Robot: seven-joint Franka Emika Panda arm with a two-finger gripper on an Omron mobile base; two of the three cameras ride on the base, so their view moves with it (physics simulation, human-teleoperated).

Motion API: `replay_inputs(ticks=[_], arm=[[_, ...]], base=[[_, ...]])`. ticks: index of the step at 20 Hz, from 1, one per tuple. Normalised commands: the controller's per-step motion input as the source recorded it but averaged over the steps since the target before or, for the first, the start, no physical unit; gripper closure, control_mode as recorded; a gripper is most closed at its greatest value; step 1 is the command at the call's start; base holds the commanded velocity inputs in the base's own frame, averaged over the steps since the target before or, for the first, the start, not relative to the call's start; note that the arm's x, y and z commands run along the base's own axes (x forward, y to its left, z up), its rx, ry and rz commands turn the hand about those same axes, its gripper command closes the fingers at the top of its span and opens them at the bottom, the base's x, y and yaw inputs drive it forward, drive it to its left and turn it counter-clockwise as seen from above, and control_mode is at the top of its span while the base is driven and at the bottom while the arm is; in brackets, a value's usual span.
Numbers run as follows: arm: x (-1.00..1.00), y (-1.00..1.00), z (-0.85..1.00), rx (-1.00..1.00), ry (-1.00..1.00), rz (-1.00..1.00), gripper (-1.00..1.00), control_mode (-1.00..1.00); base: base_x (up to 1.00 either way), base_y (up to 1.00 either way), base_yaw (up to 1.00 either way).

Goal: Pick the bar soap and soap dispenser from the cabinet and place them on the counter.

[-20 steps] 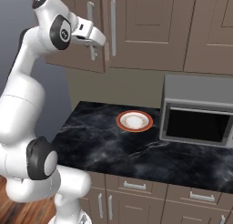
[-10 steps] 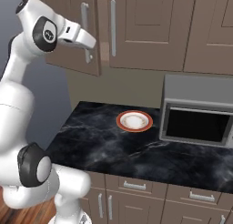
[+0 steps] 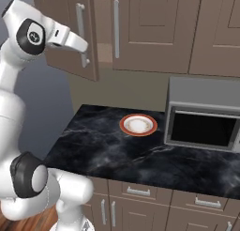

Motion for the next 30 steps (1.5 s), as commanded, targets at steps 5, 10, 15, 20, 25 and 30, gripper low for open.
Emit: replay_inputs(ticks=[5,10,15,20,25,30], arm=[[-0.39,0.28,0.10,0.00,0.00,-0.04,1.00,-1.00],[-0.39,0.35,0.01,-0.03,0.00,-0.02,1.00,-1.00],[-0.39,0.45,-0.01,-0.08,0.00,-0.01,1.00,-1.00],[-0.26,0.37,0.02,-0.04,0.03,-0.02,1.00,-1.00],[-0.27,0.31,0.02,0.00,0.01,-0.05,1.00,-1.00],[-0.30,0.44,0.00,-0.01,0.00,-0.05,1.00,-1.00]], base=[[0.00,0.00,0.00],[0.00,0.00,0.00],[0.00,0.00,0.00],[0.00,0.00,0.00],[0.00,0.00,0.00],[0.00,0.00,0.00]])
